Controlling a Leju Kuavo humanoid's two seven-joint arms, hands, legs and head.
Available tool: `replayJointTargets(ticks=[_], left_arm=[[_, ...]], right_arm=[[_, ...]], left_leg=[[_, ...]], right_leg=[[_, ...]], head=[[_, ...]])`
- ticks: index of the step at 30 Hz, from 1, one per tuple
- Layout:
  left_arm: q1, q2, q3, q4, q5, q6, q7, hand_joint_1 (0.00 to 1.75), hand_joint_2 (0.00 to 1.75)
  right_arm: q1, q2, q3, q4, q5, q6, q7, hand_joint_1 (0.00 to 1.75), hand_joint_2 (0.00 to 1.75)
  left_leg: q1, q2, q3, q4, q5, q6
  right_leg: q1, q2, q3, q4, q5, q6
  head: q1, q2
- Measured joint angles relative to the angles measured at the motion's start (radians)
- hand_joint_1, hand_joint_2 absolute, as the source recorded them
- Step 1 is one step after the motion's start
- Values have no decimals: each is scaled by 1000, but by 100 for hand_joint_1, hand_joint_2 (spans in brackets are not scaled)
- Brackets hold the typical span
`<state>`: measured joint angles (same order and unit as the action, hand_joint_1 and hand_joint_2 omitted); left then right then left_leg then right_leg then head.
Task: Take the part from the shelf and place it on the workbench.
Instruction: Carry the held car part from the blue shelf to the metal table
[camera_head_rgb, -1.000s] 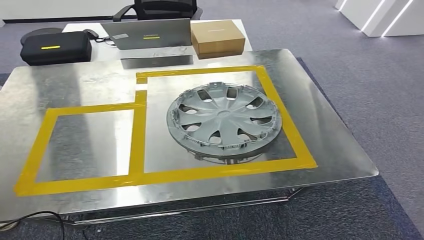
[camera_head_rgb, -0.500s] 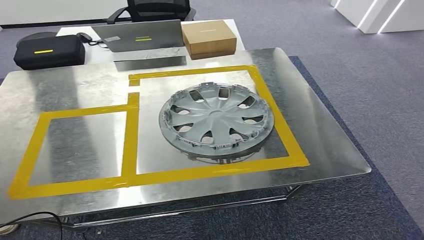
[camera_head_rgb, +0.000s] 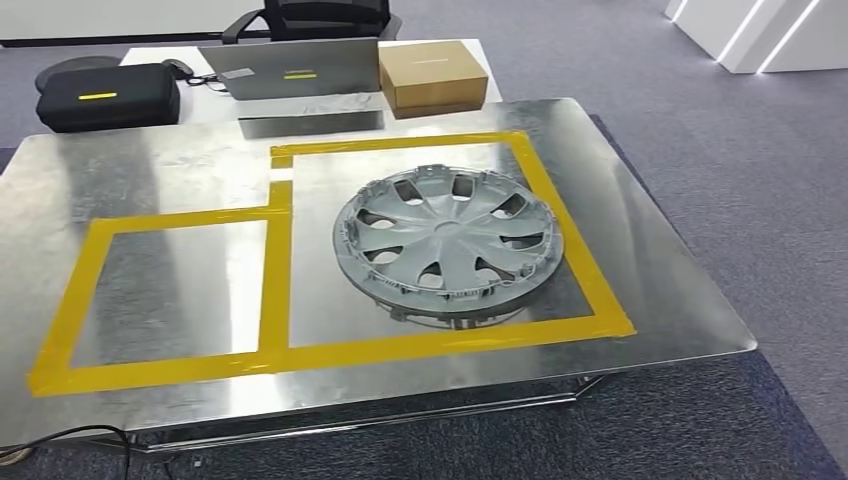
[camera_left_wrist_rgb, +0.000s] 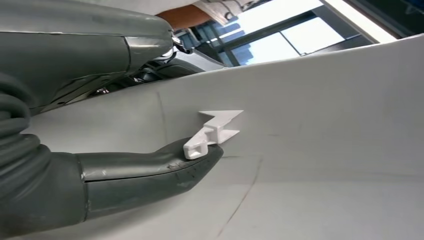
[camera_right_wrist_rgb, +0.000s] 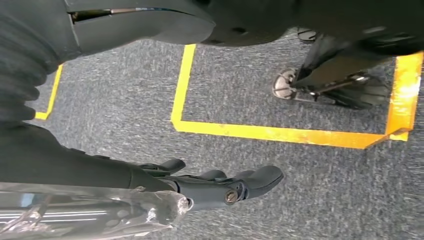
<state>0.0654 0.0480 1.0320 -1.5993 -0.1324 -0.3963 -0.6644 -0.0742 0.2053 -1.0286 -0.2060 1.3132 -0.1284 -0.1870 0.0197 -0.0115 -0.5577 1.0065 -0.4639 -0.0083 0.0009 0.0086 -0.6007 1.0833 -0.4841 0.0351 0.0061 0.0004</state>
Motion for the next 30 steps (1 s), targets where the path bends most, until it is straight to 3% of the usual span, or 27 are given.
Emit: replayJointTargets(ticks=[2, 4, 6, 9, 10, 11, 12, 15, 17, 19, 21, 22, 24, 26, 27, 28, 30], left_arm=[[-11, 16, -15, 17, -2, 5, -5, 175, 175], [-29, 26, -41, 34, -3, 28, -8, 175, 175], [-61, 29, -87, 59, -16, 81, -8, 175, 175], [-118, 38, -192, 126, -34, 194, -10, 175, 175], [-128, 42, -227, 148, -33, 222, -11, 175, 175], [-136, 47, -258, 165, -30, 240, -11, 175, 175], [-143, 53, -284, 179, -27, 250, -11, 175, 175], [-164, 70, -335, 200, -19, 260, -11, 175, 175], [-174, 75, -359, 209, -16, 263, -11, 175, 175], [-179, 75, -379, 218, -16, 267, -10, 175, 175], [-188, 75, -395, 227, -22, 279, -9, 175, 175], [-194, 75, -403, 233, -27, 287, -9, 175, 175], [-204, 75, -418, 248, -35, 302, -9, 175, 175], [-208, 75, -429, 263, -39, 309, -10, 175, 175], [-210, 75, -433, 268, -39, 310, -10, 175, 175], [-213, 75, -437, 272, -40, 312, -10, 175, 175], [-220, 75, -444, 281, -42, 317, -11, 175, 175]], right_arm=[[-3, -1, 2, 0, 5, 2, -1, 0, 175], [-4, -1, 7, 0, 17, 6, -1, 0, 175], [-6, -2, 16, 0, 33, 12, 0, 0, 175], [-13, -3, 28, 0, 48, 17, 0, 0, 175], [-14, -3, 31, 0, 50, 18, 1, 0, 175], [-15, -4, 33, 0, 51, 18, 1, 0, 175], [-14, -4, 36, 0, 52, 19, 1, 0, 175], [-12, -4, 41, 0, 54, 21, 3, 0, 175], [-13, -4, 43, 0, 57, 21, 4, 0, 175], [-12, -5, 45, 0, 59, 21, 4, 0, 175], [-11, -6, 47, 0, 61, 21, 4, 0, 175], [-12, -7, 49, 0, 62, 21, 4, 0, 175], [-12, -8, 50, 0, 64, 22, 4, 0, 175], [-11, -8, 51, 0, 66, 22, 4, 0, 175], [-10, -9, 52, 0, 66, 22, 5, 0, 175], [-10, -10, 53, 0, 67, 22, 5, 0, 175], [-11, -12, 55, 0, 67, 22, 5, 0, 175]], left_leg=[[-2, 0, -1, 0, 1, -11], [-1, -1, -2, -4, 4, -23], [0, 1, -15, 21, -16, -32], [-1, 4, -98, 195, -104, -40], [-1, 4, -122, 249, -120, -42], [-1, 4, -132, 271, -117, -42], [0, 4, -123, 253, -94, -42], [0, 5, -34, 65, 0, -38], [-2, 5, -8, -2, 12, -30], [-4, 3, -10, -7, 12, -17], [-2, 4, -10, -9, 14, -4], [-1, 4, -10, -10, 15, 2], [-1, 5, -11, -10, 15, 9], [-2, 5, -10, -10, 15, 11], [-3, 5, -9, -10, 14, 10], [-3, 5, -8, -10, 14, 9], [-4, 4, -5, -10, 11, 5]], right_leg=[[3, 1, 27, -54, 11, -4], [3, 0, 26, -56, 16, -13], [-2, -3, 27, -62, 23, -26], [-3, -10, 24, -65, 28, -35], [-3, -11, 23, -65, 28, -36], [-2, -10, 23, -65, 29, -36], [-3, -8, 23, -65, 29, -36], [-1, -2, 24, -62, 29, -28], [3, 1, 19, -61, 31, -17], [3, 2, 15, -64, 34, -7], [1, 1, 1, -42, 18, 4], [0, 0, -19, -2, -4, 9], [-1, -1, -86, 133, -66, 16], [-1, -1, -137, 230, -91, 18], [-1, -1, -137, 224, -75, 16], [-1, -1, -117, 178, -44, 14], [-1, 0, -46, 33, 21, 7]], head=[[-1, 0], [-1, 0], [-4, 0], [-8, 0], [-8, 0], [-8, 0], [-8, 0], [-8, 0], [-7, 0], [-6, 0], [-3, 0], [-1, 0], [3, 0], [3, 0], [3, 0], [3, 0], [3, 0]])
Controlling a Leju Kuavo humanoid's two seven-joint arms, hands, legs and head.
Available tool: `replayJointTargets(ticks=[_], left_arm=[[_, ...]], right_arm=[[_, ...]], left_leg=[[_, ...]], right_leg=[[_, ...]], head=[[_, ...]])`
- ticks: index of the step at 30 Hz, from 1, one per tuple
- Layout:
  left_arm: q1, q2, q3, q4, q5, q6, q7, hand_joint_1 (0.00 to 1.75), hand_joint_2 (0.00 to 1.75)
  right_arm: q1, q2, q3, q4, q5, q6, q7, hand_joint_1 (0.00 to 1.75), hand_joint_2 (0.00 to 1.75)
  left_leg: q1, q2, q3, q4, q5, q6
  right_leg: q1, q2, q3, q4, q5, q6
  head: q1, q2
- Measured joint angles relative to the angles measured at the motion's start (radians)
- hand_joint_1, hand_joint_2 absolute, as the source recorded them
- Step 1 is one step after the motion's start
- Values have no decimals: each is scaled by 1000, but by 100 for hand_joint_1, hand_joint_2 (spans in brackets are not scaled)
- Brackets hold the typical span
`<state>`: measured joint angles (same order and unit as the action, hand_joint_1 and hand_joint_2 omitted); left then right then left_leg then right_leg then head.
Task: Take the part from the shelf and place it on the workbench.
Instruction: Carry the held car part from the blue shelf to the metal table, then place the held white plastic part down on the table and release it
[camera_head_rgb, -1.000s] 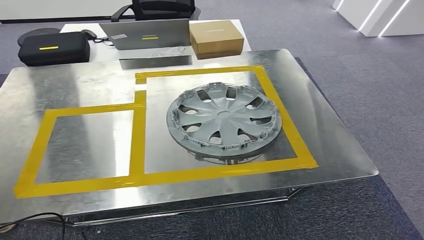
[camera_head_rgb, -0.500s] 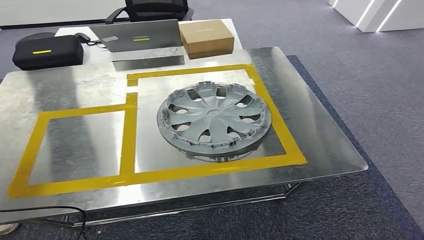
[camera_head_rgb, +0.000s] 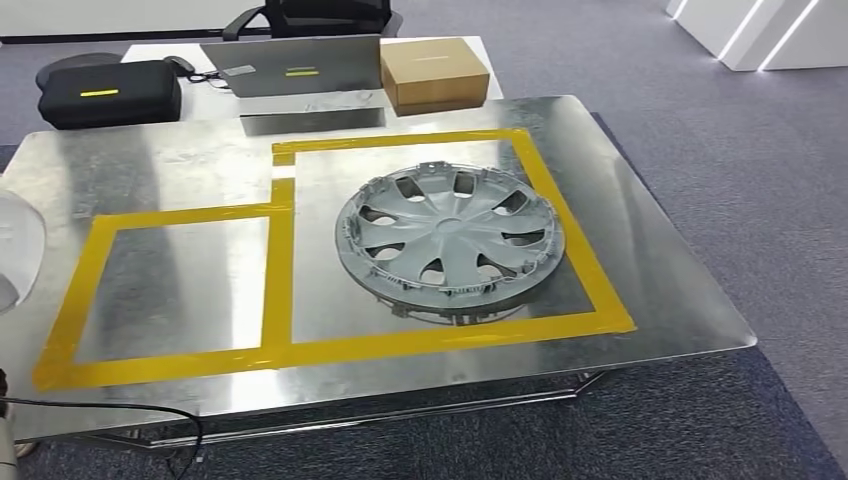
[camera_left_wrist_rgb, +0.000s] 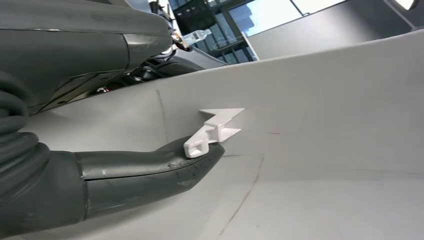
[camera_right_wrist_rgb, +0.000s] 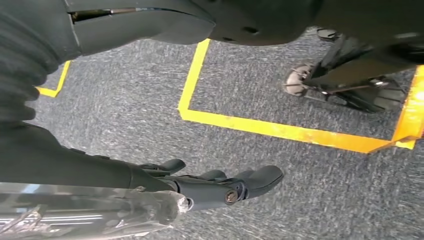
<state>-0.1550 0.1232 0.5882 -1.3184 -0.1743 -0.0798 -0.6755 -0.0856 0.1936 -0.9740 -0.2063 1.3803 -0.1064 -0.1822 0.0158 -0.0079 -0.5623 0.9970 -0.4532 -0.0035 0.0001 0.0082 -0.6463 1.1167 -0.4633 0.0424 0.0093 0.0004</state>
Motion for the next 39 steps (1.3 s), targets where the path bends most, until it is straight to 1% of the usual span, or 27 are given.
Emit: replayJointTargets(ticks=[1, 2, 5, 6, 7, 8, 10, 11, 12, 13, 15, 16, 18, 21, 22, 23, 25, 26, 27, 28, 30, 31, 32, 34, 36, 37, 39], left_arm=[[-5, 0, -2, 5, -1, 3, 0, 175, 175], [-12, 0, -3, 11, -2, 6, -1, 175, 175], [-27, 0, -6, 28, -3, 12, -2, 175, 175], [-29, 1, -7, 32, -3, 14, -2, 175, 175], [-32, 1, -8, 36, -3, 16, -2, 175, 175], [-35, 2, -8, 41, -3, 18, -2, 175, 175], [-42, 3, -9, 55, -2, 22, -2, 175, 175], [-44, 3, -9, 65, -2, 24, -2, 175, 175], [-48, 4, -9, 75, -3, 28, -2, 175, 175], [-53, 5, -9, 84, -3, 32, -2, 175, 175], [-69, 10, -9, 101, -5, 39, -2, 175, 175], [-81, 13, -9, 110, -6, 41, -2, 175, 175], [-98, 19, -9, 131, -11, 46, -2, 175, 175], [-114, 26, -10, 161, -16, 53, 0, 175, 175], [-120, 28, -10, 168, -17, 54, 0, 175, 175], [-125, 30, -10, 173, -18, 55, 0, 175, 175], [-132, 31, -10, 185, -21, 55, 0, 175, 175], [-135, 31, -10, 191, -23, 56, 0, 175, 175], [-138, 32, -10, 198, -26, 57, 1, 175, 175], [-142, 33, -10, 205, -29, 58, 1, 175, 175], [-155, 37, -10, 219, -33, 61, 0, 175, 175], [-162, 39, -10, 226, -35, 62, 0, 175, 175], [-169, 40, -10, 232, -35, 61, 0, 175, 175], [-179, 43, -10, 242, -36, 59, 0, 175, 175], [-185, 45, -11, 251, -36, 58, -1, 175, 175], [-188, 46, -12, 255, -36, 57, -2, 175, 175], [-194, 48, -12, 263, -36, 56, -7, 175, 175]], right_arm=[[-1, -1, 1, 0, 0, 0, 0, 0, 175], [-2, -1, 1, 0, 0, 0, -1, 0, 175], [-2, -1, 3, 0, 1, 1, -2, 0, 175], [-1, -1, 3, 0, 1, 1, -2, 0, 175], [-1, -1, 3, 0, 1, 1, -2, 0, 175], [-2, -2, 3, 0, 2, 1, -2, 0, 175], [-2, -2, 3, 0, 2, 1, -2, 0, 175], [-2, -2, 3, 0, 2, 2, -2, 0, 175], [-2, -2, 3, 0, 2, 2, -2, 0, 175], [-1, -2, 4, 0, 2, 3, -2, 0, 175], [-1, -2, 4, 0, 2, 3, -2, 0, 175], [-2, -2, 4, 0, 2, 3, -2, 0, 175], [-2, -3, 4, 0, 2, 3, -3, 0, 175], [-1, -4, 4, 0, 2, 2, -3, 0, 175], [-1, -4, 4, 0, 2, 2, -4, 0, 175], [-2, -4, 4, 0, 2, 2, -4, 0, 175], [-2, -4, 4, 0, 2, 2, -5, 0, 175], [-1, -5, 4, 0, 2, 2, -5, 0, 175], [0, -5, 4, 0, 3, 2, -5, 0, 175], [0, -5, 4, 0, 3, 2, -5, 0, 175], [-1, -6, 4, 0, 3, 2, -5, 0, 175], [-2, -6, 4, 0, 3, 2, -5, 0, 175], [-4, -6, 4, 0, 3, 2, -5, 0, 175], [-4, -6, 4, 0, 3, 2, -5, 0, 175], [-3, -6, 4, 0, 3, 2, -5, 0, 175], [-3, -7, 4, 0, 3, 2, -5, 0, 175], [-3, -8, 4, 0, 3, 2, -5, 0, 175]], left_leg=[[-2, -1, 0, 1, -1, -4], [-3, -1, -1, 1, -1, -8], [-2, -1, -2, -4, 1, -24], [-1, 0, -5, 3, -7, -29], [-1, 1, -17, 29, -25, -34], [0, 1, -40, 77, -53, -37], [0, 2, -104, 208, -113, -40], [0, 2, -128, 255, -125, -41], [0, 2, -136, 267, -115, -41], [1, 2, -126, 239, -87, -40], [1, 3, -70, 118, -18, -39], [1, 3, -44, 61, 2, -37], [0, 2, -21, 9, 9, -30], [0, 1, -21, 5, 11, -12], [2, 2, -20, 5, 12, -6], [3, 2, -20, 4, 12, -1], [2, 3, -19, 4, 11, 4], [1, 3, -19, 4, 10, 5], [0, 2, -19, 4, 10, 5], [0, 2, -17, 4, 9, 5], [0, 1, -13, 4, 7, 2], [-2, 0, -13, 6, 6, -1], [-3, -1, -13, 6, 5, -5], [-5, -1, -14, 5, 7, -16], [-2, 0, -16, 6, 3, -27], [-2, 1, -24, 23, -11, -32], [-1, 2, -69, 120, -66, -39]], right_leg=[[0, 1, 28, -54, 16, -3], [1, 1, 44, -84, 21, -6], [1, 3, 48, -95, 21, -20], [0, 3, 49, -97, 23, -26], [-2, 3, 50, -100, 24, -32], [-4, 3, 50, -102, 25, -36], [-3, 2, 50, -102, 24, -39], [-2, 2, 51, -101, 24, -40], [-2, 2, 51, -101, 23, -40], [-2, 2, 52, -101, 23, -40], [-1, 2, 53, -100, 22, -36], [1, 3, 52, -97, 20, -32], [6, 3, 48, -95, 20, -22], [4, 2, 41, -86, 13, -8], [3, 2, 28, -59, -5, -3], [2, 1, 4, -11, -30, 2], [0, 0, -61, 125, -90, 8], [0, 0, -88, 176, -105, 8], [0, 0, -100, 195, -101, 7], [0, 0, -91, 172, -79, 5], [0, 0, -28, 39, -9, -2], [1, 0, 6, -27, 13, -5], [2, 1, 29, -70, 24, -8], [4, 3, 41, -90, 23, -14], [2, 3, 41, -94, 27, -26], [0, 3, 42, -97, 30, -31], [-2, 3, 42, -100, 31, -39]], head=[[-1, 0], [-1, 0], [-2, 0], [-3, 0], [-4, 0], [-4, 0], [-5, 0], [-5, 0], [-5, 0], [-5, 0], [-6, 0], [-6, 0], [-6, 0], [-4, 0], [-1, 0], [1, 0], [4, 0], [4, 0], [4, 0], [4, 0], [4, 0], [4, 0], [3, 0], [2, 0], [2, 0], [0, 0], [-2, 0]])
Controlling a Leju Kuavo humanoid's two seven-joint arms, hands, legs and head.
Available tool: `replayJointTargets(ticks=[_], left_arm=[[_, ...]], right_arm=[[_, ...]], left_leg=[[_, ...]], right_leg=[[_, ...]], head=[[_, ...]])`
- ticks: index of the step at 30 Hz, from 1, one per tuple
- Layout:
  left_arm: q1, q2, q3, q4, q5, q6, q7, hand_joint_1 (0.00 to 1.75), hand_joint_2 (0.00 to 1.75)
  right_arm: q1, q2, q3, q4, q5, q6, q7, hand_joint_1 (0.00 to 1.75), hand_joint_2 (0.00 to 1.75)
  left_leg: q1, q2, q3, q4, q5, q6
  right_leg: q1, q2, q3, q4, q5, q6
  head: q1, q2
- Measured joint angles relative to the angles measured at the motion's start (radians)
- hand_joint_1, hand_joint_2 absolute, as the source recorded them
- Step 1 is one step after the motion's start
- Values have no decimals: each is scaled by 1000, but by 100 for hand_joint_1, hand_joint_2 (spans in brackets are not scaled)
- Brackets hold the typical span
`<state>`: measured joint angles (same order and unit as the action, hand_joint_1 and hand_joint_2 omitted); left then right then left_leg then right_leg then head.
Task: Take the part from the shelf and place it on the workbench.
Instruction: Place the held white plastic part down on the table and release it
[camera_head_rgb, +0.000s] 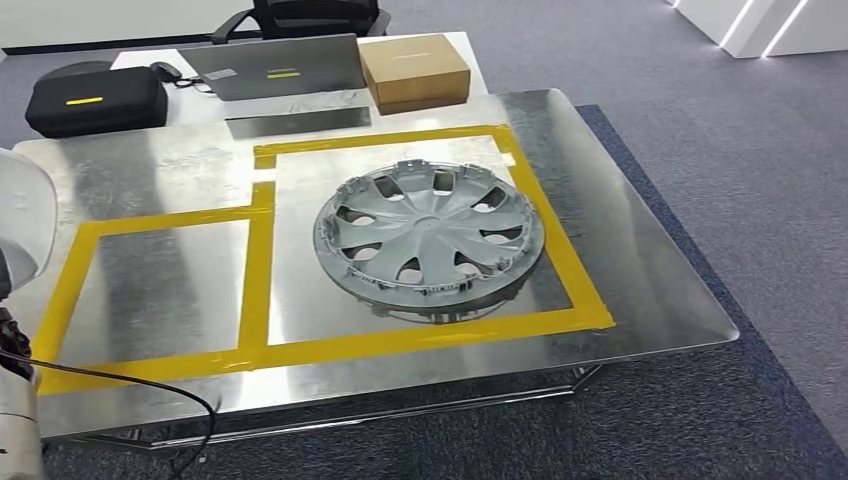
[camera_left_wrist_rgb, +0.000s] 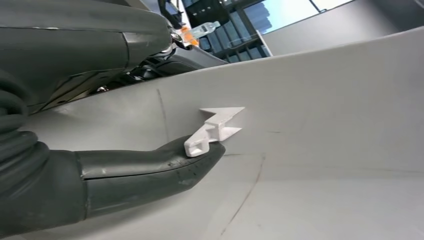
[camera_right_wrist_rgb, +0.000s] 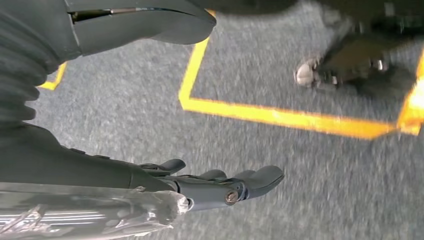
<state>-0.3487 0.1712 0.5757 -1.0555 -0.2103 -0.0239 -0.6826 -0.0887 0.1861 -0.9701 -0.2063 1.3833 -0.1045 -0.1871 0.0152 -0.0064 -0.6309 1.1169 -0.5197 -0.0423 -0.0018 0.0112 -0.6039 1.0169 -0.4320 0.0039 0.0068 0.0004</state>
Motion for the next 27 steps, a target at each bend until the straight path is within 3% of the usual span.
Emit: replayJointTargets(ticks=[2, 3, 4, 5, 6, 8, 10, 13, 14, 17, 18, 19, 20, 21, 23, 24, 27], left_arm=[[-2, 0, -1, 10, 1, -1, -4, 175, 175], [-1, -1, -2, 16, 1, -2, -5, 175, 175], [-2, -1, -3, 20, 1, -2, -6, 175, 175], [-4, -1, -4, 24, 1, -2, -7, 175, 175], [-7, -1, -4, 28, 1, -2, -8, 175, 175], [-16, -2, -5, 36, 2, -4, -10, 175, 175], [-22, -3, -5, 44, 3, -5, -12, 175, 175], [-30, -3, -6, 54, 5, -6, -13, 175, 175], [-34, -3, -6, 58, 5, -7, -13, 175, 175], [-39, -4, -6, 68, 4, -9, -14, 175, 175], [-40, -4, -6, 71, 3, -10, -14, 175, 175], [-41, -3, -6, 75, 2, -11, -14, 175, 175], [-42, -3, -7, 78, 1, -12, -14, 175, 175], [-44, -3, -7, 81, -1, -12, -14, 175, 175], [-50, -1, -9, 85, -6, -13, -14, 175, 175], [-53, 1, -11, 87, -8, -13, -14, 175, 175], [-59, 5, -14, 92, -11, -13, -14, 175, 175]], right_arm=[[0, -1, 0, 0, 0, 1, 0, 0, 175], [1, -1, 0, 0, 0, 1, 0, 0, 175], [1, -1, 0, 0, 0, 2, -1, 0, 175], [1, -1, 0, 0, 0, 3, -1, 0, 175], [1, -1, 0, 0, 0, 4, -2, 0, 175], [0, -3, 0, 0, 0, 5, -2, 0, 175], [0, -6, 0, 0, 0, 5, -2, 0, 175], [2, -9, 0, 0, 0, 5, -2, 0, 175], [2, -10, 0, 0, 0, 5, -2, 0, 175], [2, -11, 0, 0, 0, 7, -2, 0, 175], [2, -11, 0, 0, 0, 8, -2, 0, 175], [3, -11, 0, 0, 0, 8, -2, 0, 175], [3, -12, 0, 0, 0, 9, -1, 0, 175], [3, -12, 0, 0, 0, 9, -1, 0, 175], [1, -12, 0, 0, 0, 10, 0, 0, 175], [0, -12, 0, 0, 0, 11, 1, 0, 175], [1, -12, 0, 0, 0, 11, 3, 0, 175]], left_leg=[[1, 0, -61, 125, -50, -4], [1, 0, -77, 153, -51, -5], [2, 0, -75, 145, -32, -6], [3, 0, -55, 100, 1, -6], [5, 1, -25, 36, 38, -7], [5, 0, 27, -76, 78, -5], [2, -3, 38, -107, 77, 6], [4, -3, 36, -107, 81, 28], [5, -2, 36, -107, 83, 34], [4, -1, 36, -108, 82, 42], [3, -1, 37, -108, 82, 43], [3, -1, 37, -108, 81, 43], [3, -1, 38, -107, 81, 42], [3, -2, 40, -107, 80, 41], [0, -3, 41, -106, 78, 34], [-2, -3, 40, -105, 79, 29], [-1, -3, 40, -109, 80, 12]], right_leg=[[0, 0, 0, 0, 0, -2], [0, 0, 0, 0, -1, -2], [0, 0, 0, 1, -1, -2], [-1, 0, 0, 1, -1, -1], [-2, 0, 1, 2, -1, 2], [2, 1, -4, 9, -4, 11], [5, 1, -9, 12, -4, 21], [2, 0, -20, 29, -17, 36], [1, -1, -36, 61, -37, 41], [0, -3, -127, 252, -123, 49], [0, -3, -147, 294, -133, 49], [0, -3, -148, 294, -123, 48], [0, -3, -128, 254, -96, 45], [0, -3, -93, 186, -61, 42], [1, -2, -26, 59, -19, 36], [2, -2, -8, 28, -13, 33], [2, 0, -3, 16, -12, 19]], head=[[-1, 0], [-1, 0], [-1, 0], [-1, 0], [-1, 0], [-1, 0], [-1, 0], [2, 0], [4, 0], [7, 0], [7, 0], [8, 0], [8, 0], [8, 0], [7, 0], [6, 0], [6, 0]])
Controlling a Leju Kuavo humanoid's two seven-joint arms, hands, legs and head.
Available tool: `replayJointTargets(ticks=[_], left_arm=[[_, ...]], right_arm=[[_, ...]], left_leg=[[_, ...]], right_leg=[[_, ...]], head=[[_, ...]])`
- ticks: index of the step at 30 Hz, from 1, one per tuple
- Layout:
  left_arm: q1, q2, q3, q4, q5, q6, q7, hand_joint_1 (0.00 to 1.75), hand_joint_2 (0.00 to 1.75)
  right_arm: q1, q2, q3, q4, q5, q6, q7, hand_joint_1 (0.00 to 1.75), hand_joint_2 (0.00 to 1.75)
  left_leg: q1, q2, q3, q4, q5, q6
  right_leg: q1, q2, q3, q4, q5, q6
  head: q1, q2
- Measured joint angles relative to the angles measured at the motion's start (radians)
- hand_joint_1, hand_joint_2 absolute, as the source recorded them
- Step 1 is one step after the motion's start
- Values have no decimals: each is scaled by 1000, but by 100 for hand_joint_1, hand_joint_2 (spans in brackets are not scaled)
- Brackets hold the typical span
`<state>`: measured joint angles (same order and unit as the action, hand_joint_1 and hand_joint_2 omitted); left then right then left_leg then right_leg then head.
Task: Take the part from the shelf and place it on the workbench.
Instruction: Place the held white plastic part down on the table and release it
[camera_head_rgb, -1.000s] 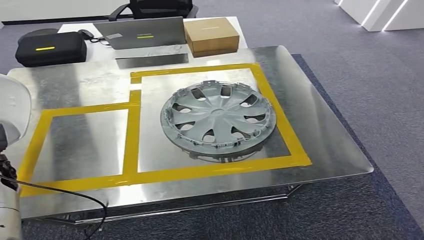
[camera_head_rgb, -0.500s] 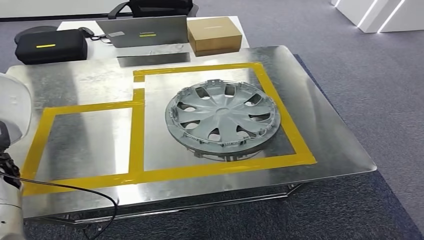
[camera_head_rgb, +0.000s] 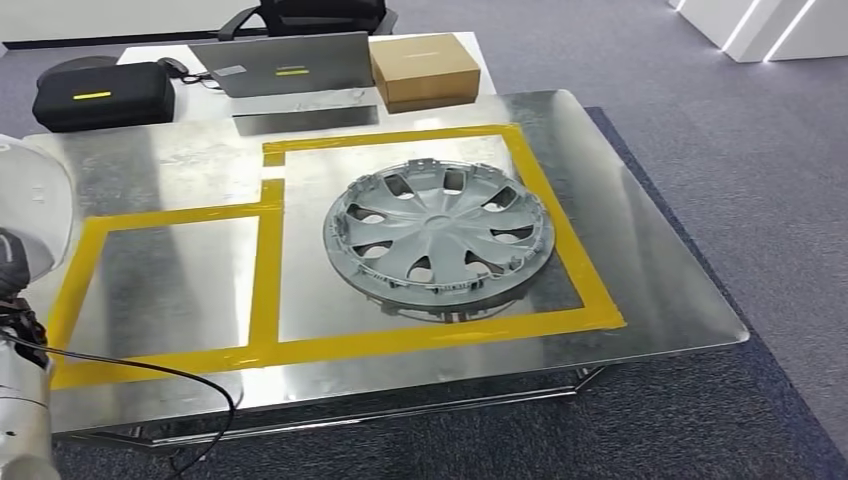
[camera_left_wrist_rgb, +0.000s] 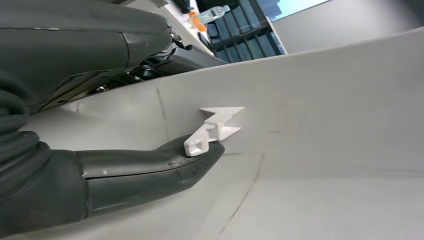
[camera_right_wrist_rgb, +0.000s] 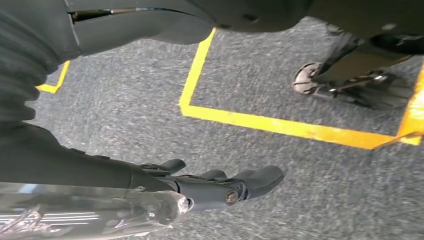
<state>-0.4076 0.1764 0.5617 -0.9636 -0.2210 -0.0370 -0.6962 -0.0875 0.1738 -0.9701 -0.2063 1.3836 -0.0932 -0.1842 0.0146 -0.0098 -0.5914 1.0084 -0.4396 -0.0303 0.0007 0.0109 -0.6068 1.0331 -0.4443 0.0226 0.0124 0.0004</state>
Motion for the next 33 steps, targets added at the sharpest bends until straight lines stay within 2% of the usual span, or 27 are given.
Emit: replayJointTargets(ticks=[2, 3, 5, 6, 7, 8, 10, 11, 12, 13, 16, 18, 20, 21, 22, 23, 25, 27, 28, 31, 33], left_arm=[[-3, 2, -1, 2, 0, 0, 0, 175, 175], [-4, 3, -1, 4, 0, 0, 0, 175, 175], [-5, 4, -2, 8, 0, 1, 0, 175, 175], [-4, 4, -2, 11, 0, 1, 0, 175, 175], [-3, 5, -2, 14, 0, 1, 0, 175, 175], [-3, 5, -2, 15, 0, 1, 0, 175, 175], [-4, 7, -2, 17, 0, 1, 0, 175, 175], [-6, 8, -2, 18, 0, 1, 0, 175, 175], [-7, 8, -2, 18, 0, 1, 0, 175, 175], [-7, 8, -2, 19, 0, 1, 0, 175, 175], [-6, 8, -3, 20, -1, 1, 0, 175, 175], [-8, 8, -3, 20, -1, 1, 0, 175, 175], [-9, 7, -3, 21, -1, 1, 0, 175, 175], [-8, 6, -3, 22, -1, 1, 0, 175, 175], [-8, 6, -3, 23, -1, 1, 0, 175, 175], [-8, 6, -3, 24, 0, 0, 1, 175, 175], [-9, 6, -3, 25, 1, -1, 2, 175, 175], [-11, 7, -3, 25, 3, -3, 3, 175, 175], [-11, 8, -2, 25, 4, -3, 3, 175, 175], [-12, 9, -2, 25, 7, -5, 3, 175, 175], [-13, 11, -3, 25, 8, -5, 3, 175, 175]], right_arm=[[1, 0, 0, 0, 0, 0, 0, 0, 175], [0, 0, 0, 0, 0, 0, 0, 0, 175], [0, -1, 0, 0, 0, 0, 0, 0, 175], [0, -1, 0, 0, 0, 0, 0, 0, 175], [0, -1, 0, 0, 0, 0, 0, 0, 175], [1, -1, 0, 0, 0, 0, 0, 0, 175], [1, -1, 0, 0, 0, 1, 0, 0, 175], [0, -1, 0, 0, 0, 1, 0, 0, 175], [0, -1, 0, 0, 0, 1, 0, 0, 175], [0, -1, 0, 0, 0, 1, 1, 0, 175], [2, -1, 0, 0, 1, 1, 1, 0, 175], [1, -1, 0, 0, 2, 1, 2, 0, 175], [1, -1, 0, 0, 4, 1, 2, 0, 175], [2, -1, 0, 0, 4, 1, 2, 0, 175], [3, -1, 0, 0, 5, 1, 2, 0, 175], [3, -1, 0, 0, 6, 1, 2, 0, 175], [3, -1, 0, 0, 6, 1, 2, 0, 175], [0, -1, 0, 0, 6, 1, 2, 0, 175], [0, -1, 0, 1, 6, 1, 2, 0, 175], [2, -1, 0, 1, 6, 1, 2, 0, 175], [2, -1, 0, 0, 7, 1, 2, 0, 175]], left_leg=[[2, 1, -15, 34, -26, -9], [2, 2, -37, 81, -55, -13], [2, 2, -98, 211, -114, -17], [2, 2, -121, 257, -127, -18], [2, 2, -129, 270, -119, -18], [2, 3, -118, 244, -94, -18], [4, 5, -58, 118, -26, -19], [4, 6, -31, 59, -6, -16], [3, 6, -13, 21, 4, -13], [2, 5, -8, 6, 2, -8], [3, 4, -8, 2, 4, 11], [6, 5, -6, 0, 6, 23], [5, 5, -7, 1, 6, 28], [5, 5, -7, 1, 5, 29], [4, 5, -6, 1, 5, 29], [4, 4, -5, 1, 5, 29], [5, 4, -2, 1, 3, 26], [3, 3, -1, 2, 1, 17], [1, 2, -1, 2, 2, 11], [3, 2, -1, -2, 2, -6], [3, 3, -23, 47, -33, -13]], right_leg=[[-3, 0, 2, -6, 5, -13], [-4, -1, 2, -8, 6, -17], [-4, -1, 2, -8, 6, -21], [-3, -1, 2, -8, 6, -21], [-4, -1, 2, -8, 6, -21], [-4, -1, 3, -7, 5, -21], [-4, 0, 3, -6, 4, -16], [-2, 1, 2, -3, 2, -12], [0, 1, 0, -1, 1, -7], [2, 1, -1, -1, 1, -2], [1, 0, -8, 4, -4, 12], [-1, -2, -42, 74, -46, 23], [-2, -3, -105, 210, -107, 28], [-2, -3, -132, 264, -124, 29], [-2, -3, -145, 287, -124, 29], [-2, -3, -139, 270, -104, 28], [-3, -3, -76, 139, -38, 24], [-2, -1, -15, 26, -3, 18], [-1, 0, -4, 6, -1, 15], [0, 1, -2, 0, 2, -3], [-3, 0, 0, -6, 7, -16]], head=[[-2, 0], [-3, 0], [-4, 0], [-4, 0], [-4, 0], [-4, 0], [-5, 0], [-5, 0], [-5, 0], [-6, 0], [-4, 0], [0, 0], [2, 0], [2, 0], [3, 0], [2, 0], [3, 0], [2, 0], [2, 0], [1, 0], [-2, 0]])
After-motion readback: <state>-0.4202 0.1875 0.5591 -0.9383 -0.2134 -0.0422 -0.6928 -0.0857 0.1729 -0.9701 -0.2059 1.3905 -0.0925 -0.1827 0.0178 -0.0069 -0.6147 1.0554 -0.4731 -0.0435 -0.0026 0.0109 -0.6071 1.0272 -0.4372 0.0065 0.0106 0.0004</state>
